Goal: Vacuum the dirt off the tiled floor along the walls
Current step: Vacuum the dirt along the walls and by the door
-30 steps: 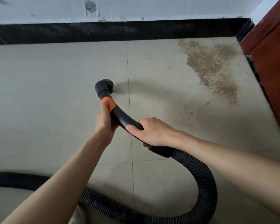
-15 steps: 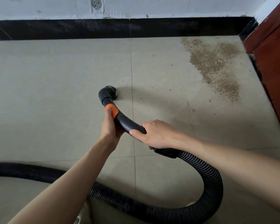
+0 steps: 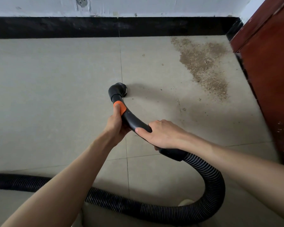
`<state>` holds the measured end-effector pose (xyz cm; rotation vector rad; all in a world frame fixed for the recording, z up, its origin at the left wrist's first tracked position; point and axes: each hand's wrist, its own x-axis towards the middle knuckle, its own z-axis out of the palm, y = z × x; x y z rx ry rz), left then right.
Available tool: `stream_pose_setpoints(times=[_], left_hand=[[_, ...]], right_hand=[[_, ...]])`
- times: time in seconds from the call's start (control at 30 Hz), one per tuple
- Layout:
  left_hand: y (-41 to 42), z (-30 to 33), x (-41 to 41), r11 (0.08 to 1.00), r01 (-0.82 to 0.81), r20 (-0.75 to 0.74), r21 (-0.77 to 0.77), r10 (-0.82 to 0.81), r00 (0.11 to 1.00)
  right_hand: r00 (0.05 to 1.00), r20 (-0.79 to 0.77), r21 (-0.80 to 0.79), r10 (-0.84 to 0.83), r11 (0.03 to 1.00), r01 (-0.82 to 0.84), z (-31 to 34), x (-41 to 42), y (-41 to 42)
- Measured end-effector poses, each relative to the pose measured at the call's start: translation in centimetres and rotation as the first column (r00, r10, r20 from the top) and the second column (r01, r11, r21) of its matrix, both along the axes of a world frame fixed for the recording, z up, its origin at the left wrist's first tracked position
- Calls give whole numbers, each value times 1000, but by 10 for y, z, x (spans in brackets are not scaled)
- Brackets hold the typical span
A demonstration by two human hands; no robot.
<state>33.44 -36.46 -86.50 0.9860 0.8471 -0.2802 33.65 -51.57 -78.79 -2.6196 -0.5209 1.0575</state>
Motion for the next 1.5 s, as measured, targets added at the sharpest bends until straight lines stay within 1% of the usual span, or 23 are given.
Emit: stream_pose_setpoints(times=[0.1,0.5,1.0,1.27,1.5], left_hand=[[-5,5,7,999,53,9,5,-53,999],[-42,12,29,987,162,2,-23,-162,987],[-101,15,67,948,318,-33,-31,-319,947],[-139,17,91,924,382,-8,-31,-382,924],[-154,13,109,889,457,-8,-28,-458,889]], right_hand=[[999,-14,-2,-35,999,35,4,2,-3],[978,-47,7,-205,979,205,12,5,-33],[898,-81,8,-432,901,434,8,14,-82],[843,8,9,-538,843,538,6,23,-104],[842,75,-34,-534,843,537,-5,33,-116]])
